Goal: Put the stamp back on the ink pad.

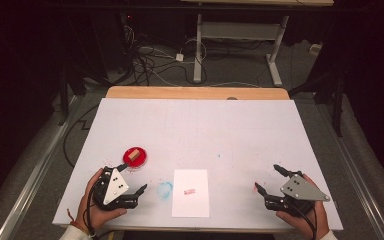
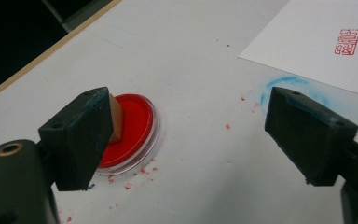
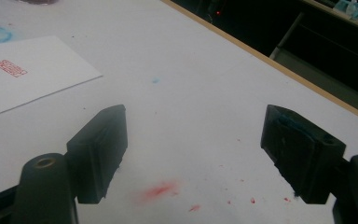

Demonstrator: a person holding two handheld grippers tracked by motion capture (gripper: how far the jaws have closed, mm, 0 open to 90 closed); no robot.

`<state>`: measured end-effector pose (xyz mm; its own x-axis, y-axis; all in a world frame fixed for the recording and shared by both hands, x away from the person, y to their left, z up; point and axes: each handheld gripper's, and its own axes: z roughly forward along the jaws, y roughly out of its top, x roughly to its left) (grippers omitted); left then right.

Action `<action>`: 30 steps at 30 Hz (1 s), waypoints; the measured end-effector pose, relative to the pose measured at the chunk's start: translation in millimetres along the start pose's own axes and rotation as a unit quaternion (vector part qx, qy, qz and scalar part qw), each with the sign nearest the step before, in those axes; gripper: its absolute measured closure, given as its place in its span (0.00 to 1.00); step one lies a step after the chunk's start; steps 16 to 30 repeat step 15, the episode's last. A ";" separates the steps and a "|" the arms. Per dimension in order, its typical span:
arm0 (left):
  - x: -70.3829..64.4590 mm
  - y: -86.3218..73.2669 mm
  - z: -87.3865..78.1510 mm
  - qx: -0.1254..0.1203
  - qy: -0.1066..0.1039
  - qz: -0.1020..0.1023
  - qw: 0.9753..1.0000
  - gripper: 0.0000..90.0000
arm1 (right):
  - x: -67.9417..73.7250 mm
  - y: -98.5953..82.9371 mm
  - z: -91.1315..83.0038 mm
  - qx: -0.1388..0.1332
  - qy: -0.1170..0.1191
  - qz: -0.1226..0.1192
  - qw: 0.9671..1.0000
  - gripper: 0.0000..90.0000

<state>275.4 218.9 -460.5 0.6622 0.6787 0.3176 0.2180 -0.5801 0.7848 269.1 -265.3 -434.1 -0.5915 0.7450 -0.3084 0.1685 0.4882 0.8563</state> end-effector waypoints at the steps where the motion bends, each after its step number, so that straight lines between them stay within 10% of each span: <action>1: -0.1 0.2 0.1 -0.001 0.001 0.001 1.000 0.17 | -0.2 -0.2 0.0 0.001 -0.002 0.001 1.000 0.26; 30: 0.1 2.5 5.0 0.003 -0.006 -0.003 1.000 0.17 | -3.4 -2.7 0.5 0.001 -0.004 0.009 1.000 0.26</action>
